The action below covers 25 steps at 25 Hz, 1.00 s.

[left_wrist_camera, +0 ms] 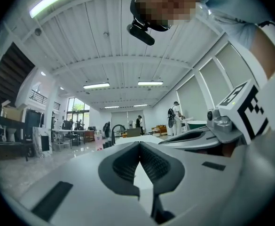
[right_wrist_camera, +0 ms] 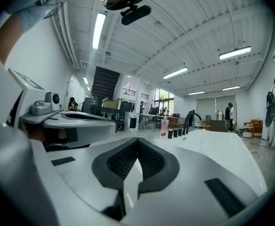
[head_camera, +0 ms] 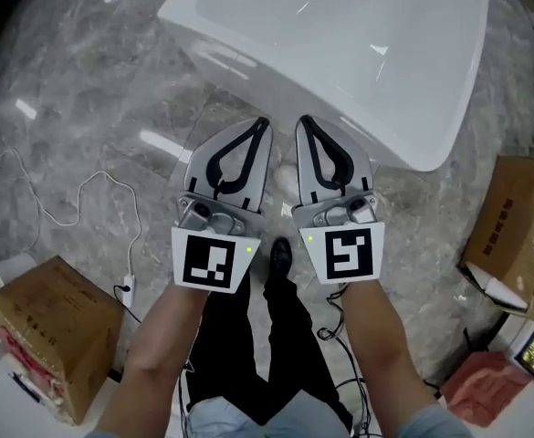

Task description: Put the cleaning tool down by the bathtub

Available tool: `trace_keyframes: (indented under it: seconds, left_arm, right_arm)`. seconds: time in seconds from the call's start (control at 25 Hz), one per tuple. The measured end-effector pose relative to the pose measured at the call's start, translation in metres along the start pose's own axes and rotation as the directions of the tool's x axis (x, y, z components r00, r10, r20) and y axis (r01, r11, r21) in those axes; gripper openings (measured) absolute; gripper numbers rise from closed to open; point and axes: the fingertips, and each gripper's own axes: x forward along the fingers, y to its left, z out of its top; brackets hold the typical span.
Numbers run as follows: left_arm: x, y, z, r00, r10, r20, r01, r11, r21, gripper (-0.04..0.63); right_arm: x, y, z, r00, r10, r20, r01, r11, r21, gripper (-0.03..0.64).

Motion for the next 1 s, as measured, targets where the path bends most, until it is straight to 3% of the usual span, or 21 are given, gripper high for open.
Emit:
trace_keyframes:
  seconds: [0.4, 0.84, 1.0]
  left_arm:
    - [-0.031, 0.012, 0.164, 0.986, 0.096, 0.134, -0.100, 0.994, 0.030, 0.015]
    - [-0.083, 0.015, 0.307, 0.950, 0.210, 0.231, -0.225, 0.974, 0.038, 0.015]
    - [-0.097, 0.013, 0.338, 0.934, 0.241, 0.265, -0.254, 0.967, 0.014, 0.015]
  right_arm:
    - [-0.041, 0.001, 0.178, 0.985, -0.002, 0.171, 0.014, 0.998, -0.068, 0.014]
    - [-0.106, -0.004, 0.312, 0.960, -0.012, 0.278, 0.045, 0.993, -0.112, 0.014]
    - [-0.119, 0.002, 0.335, 0.961, 0.000, 0.276, 0.031, 0.994, -0.109, 0.013]
